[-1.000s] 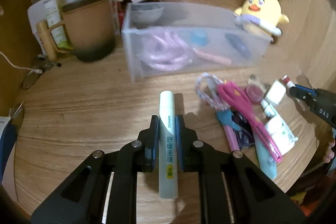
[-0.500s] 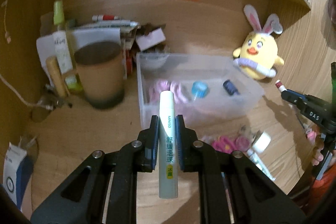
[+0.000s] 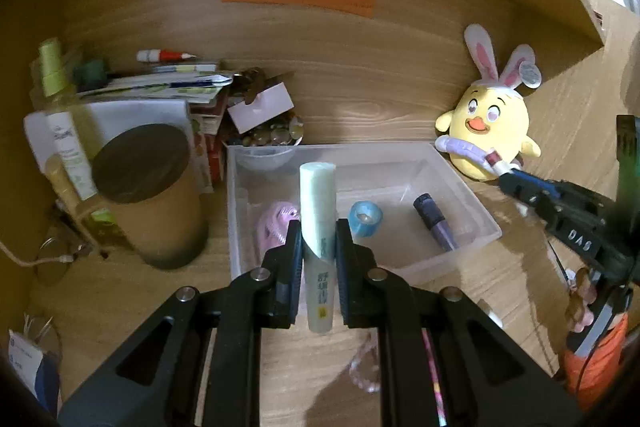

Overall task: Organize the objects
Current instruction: 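Place the white tube and red-capped lip balm into the clear box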

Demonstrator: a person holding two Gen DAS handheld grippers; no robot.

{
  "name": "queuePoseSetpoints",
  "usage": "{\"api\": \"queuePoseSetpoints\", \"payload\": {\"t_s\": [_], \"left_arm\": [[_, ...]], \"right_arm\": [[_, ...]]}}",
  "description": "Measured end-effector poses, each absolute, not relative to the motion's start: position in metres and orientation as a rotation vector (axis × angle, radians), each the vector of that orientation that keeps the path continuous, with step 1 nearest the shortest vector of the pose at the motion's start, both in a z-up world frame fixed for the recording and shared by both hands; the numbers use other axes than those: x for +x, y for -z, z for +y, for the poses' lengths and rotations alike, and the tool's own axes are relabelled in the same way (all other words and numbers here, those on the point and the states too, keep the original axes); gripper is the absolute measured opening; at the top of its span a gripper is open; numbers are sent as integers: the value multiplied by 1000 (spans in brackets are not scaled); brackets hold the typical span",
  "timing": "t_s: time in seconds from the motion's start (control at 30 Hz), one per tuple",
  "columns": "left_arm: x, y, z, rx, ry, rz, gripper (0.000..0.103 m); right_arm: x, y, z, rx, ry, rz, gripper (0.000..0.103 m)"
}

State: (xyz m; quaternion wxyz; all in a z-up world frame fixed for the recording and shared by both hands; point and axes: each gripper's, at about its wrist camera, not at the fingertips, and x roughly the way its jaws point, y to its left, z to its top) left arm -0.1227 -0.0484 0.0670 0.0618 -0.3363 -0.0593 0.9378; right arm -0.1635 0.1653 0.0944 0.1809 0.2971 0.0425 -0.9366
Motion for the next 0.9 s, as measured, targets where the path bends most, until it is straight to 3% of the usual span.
{"api": "queuePoseSetpoints", "payload": {"t_s": [0.47, 0.77, 0.87, 0.9], "left_arm": [[-188, -29, -30, -1223, -2715, -65, 15], [-186, -26, -29, -1229, -2686, -52, 15], [-181, -32, -32, -1205, -2700, -51, 24], [-179, -34, -33, -1199, -2707, -53, 33]], "right_arm": [[-222, -46, 118, 1076, 2482, 218, 14], [-229, -32, 103, 1140, 2431, 268, 14], [-226, -35, 104, 1135, 2435, 273, 14], [-224, -37, 106, 1130, 2433, 269, 14]]}}
